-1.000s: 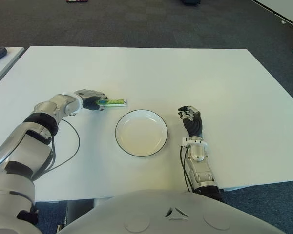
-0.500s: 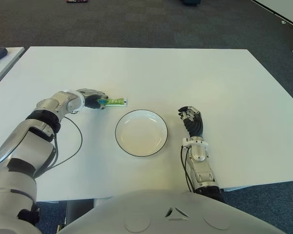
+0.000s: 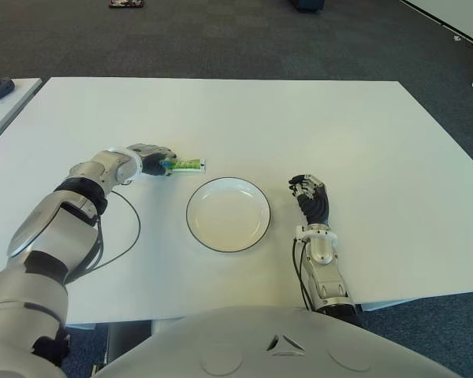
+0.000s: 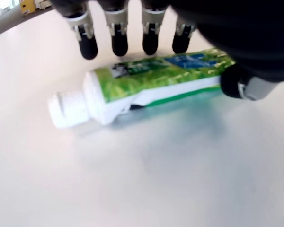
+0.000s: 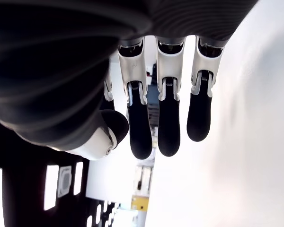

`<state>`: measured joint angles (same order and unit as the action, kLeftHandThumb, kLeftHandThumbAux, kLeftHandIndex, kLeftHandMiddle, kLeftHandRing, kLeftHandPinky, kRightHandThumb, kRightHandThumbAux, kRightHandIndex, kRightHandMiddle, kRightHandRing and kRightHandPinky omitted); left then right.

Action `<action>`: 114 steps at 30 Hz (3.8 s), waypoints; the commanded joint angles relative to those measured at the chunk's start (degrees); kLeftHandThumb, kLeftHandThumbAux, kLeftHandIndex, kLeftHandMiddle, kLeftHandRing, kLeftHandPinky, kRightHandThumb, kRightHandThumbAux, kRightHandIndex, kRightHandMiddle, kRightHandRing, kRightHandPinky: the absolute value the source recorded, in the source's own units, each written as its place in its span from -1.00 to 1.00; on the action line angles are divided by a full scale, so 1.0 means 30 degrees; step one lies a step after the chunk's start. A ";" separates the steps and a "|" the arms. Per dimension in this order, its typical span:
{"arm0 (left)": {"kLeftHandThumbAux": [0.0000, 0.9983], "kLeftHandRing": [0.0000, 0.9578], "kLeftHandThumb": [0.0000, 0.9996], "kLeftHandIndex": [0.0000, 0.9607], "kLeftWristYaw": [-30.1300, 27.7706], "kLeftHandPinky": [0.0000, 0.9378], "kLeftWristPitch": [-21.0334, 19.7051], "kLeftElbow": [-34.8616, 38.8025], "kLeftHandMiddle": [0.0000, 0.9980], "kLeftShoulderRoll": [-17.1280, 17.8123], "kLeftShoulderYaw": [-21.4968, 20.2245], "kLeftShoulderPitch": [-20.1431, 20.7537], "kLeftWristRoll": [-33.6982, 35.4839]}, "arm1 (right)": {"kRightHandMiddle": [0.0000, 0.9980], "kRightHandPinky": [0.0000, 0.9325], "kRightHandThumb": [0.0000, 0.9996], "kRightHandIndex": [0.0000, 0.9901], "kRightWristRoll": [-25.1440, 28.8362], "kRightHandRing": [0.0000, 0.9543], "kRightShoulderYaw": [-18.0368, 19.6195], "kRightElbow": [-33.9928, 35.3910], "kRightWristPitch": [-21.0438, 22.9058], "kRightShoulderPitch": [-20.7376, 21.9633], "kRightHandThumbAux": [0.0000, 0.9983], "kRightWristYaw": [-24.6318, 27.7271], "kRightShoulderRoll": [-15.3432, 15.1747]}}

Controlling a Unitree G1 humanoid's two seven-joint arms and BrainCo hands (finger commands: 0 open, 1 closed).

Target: Put the toothpaste on the table into the plate.

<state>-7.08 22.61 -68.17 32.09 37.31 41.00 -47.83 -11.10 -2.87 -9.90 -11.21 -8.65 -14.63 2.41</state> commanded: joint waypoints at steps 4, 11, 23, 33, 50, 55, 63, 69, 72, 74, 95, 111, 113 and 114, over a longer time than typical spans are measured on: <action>-0.39 -0.79 0.20 -0.95 0.1093 -0.62 -0.0286 -0.1015 -0.81 -0.1156 0.0354 -0.1497 -0.0005 | -0.03 -0.02 0.41 -0.14 0.0077 -0.03 0.0181 0.0238 -0.0079 -0.0147 0.46 -0.0089 0.0059; -0.34 -0.74 0.29 -0.91 0.1884 -0.58 -0.0233 -0.1029 -0.78 -0.1399 0.0066 -0.1778 0.0589 | -0.04 -0.03 0.41 -0.14 0.0078 -0.03 0.0224 0.0322 -0.0071 -0.0217 0.46 -0.0067 0.0084; -0.16 -0.75 0.28 -0.93 0.2971 -0.55 -0.0126 0.0517 -0.80 -0.1312 0.0078 -0.2332 0.0786 | -0.03 -0.02 0.41 -0.14 0.0086 -0.03 0.0270 0.0373 -0.0222 -0.0280 0.46 -0.0038 0.0049; -0.05 -0.62 0.25 -0.88 0.3200 -0.41 -0.0846 0.1078 -0.71 -0.1349 0.0218 -0.2584 0.0625 | -0.02 -0.01 0.41 -0.14 0.0088 -0.03 0.0285 0.0440 -0.0129 -0.0305 0.46 -0.0048 0.0081; 0.32 -0.15 0.39 -0.21 0.4533 -0.05 -0.2090 0.1645 -0.21 -0.1667 -0.0267 -0.3378 0.1234 | -0.01 -0.01 0.41 -0.14 0.0171 -0.02 0.0397 0.0442 -0.0171 -0.0321 0.46 -0.0144 0.0127; 0.35 0.10 0.62 -0.18 0.4412 0.16 -0.2248 0.1925 -0.03 -0.1724 -0.0716 -0.3592 0.1717 | -0.01 -0.01 0.41 -0.14 0.0261 -0.02 0.0433 0.0433 -0.0176 -0.0324 0.46 -0.0065 0.0117; 0.34 0.33 0.68 -0.15 0.4439 0.39 -0.2288 0.2391 0.10 -0.1791 -0.1188 -0.3956 0.2331 | -0.01 -0.01 0.41 -0.14 0.0312 -0.02 0.0512 0.0469 -0.0189 -0.0340 0.46 0.0039 0.0079; 0.34 0.41 0.68 -0.14 0.4590 0.45 -0.2081 0.2347 0.14 -0.1872 -0.1409 -0.4083 0.2590 | -0.01 0.00 0.41 -0.14 0.0227 -0.02 0.0562 0.0525 -0.0199 -0.0368 0.46 0.0035 0.0063; 0.34 0.43 0.68 -0.14 0.4663 0.46 -0.1989 0.2336 0.15 -0.1869 -0.1422 -0.4109 0.2636 | -0.01 0.01 0.41 -0.14 0.0216 -0.02 0.0571 0.0580 -0.0187 -0.0385 0.46 0.0043 0.0062; 0.34 0.44 0.68 -0.13 0.4781 0.46 -0.1907 0.2311 0.15 -0.1860 -0.1416 -0.4140 0.2652 | -0.01 0.02 0.41 -0.14 0.0221 -0.02 0.0576 0.0611 -0.0183 -0.0396 0.47 0.0045 0.0066; 0.34 0.49 0.68 -0.14 0.5564 0.47 -0.1696 0.2137 0.16 -0.1866 -0.1509 -0.4211 0.2671 | -0.04 -0.02 0.41 -0.14 0.0121 -0.04 0.0569 0.0942 0.0030 -0.0525 0.46 0.0028 0.0099; 0.35 0.55 0.68 -0.15 0.5723 0.47 -0.0171 0.1391 0.17 -0.1830 -0.3385 -0.3863 0.4414 | -0.02 0.01 0.41 -0.14 0.0172 -0.02 0.0612 0.0692 -0.0138 -0.0370 0.46 0.0057 0.0077; 0.35 0.55 0.68 -0.15 0.5415 0.47 0.0305 0.1807 0.17 -0.1567 -0.3737 -0.3840 0.4794 | -0.02 0.00 0.41 -0.14 0.0185 -0.02 0.0619 0.0629 -0.0185 -0.0334 0.46 0.0073 0.0061; 0.35 0.55 0.68 -0.15 0.5265 0.47 0.0471 0.2004 0.17 -0.1469 -0.3868 -0.3842 0.4950 | -0.02 0.00 0.41 -0.14 0.0189 -0.02 0.0623 0.0603 -0.0202 -0.0317 0.46 0.0077 0.0053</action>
<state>11.30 22.13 -63.00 27.41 26.66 30.41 -34.46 -10.87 -1.12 -7.22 -11.65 -9.96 -14.56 2.52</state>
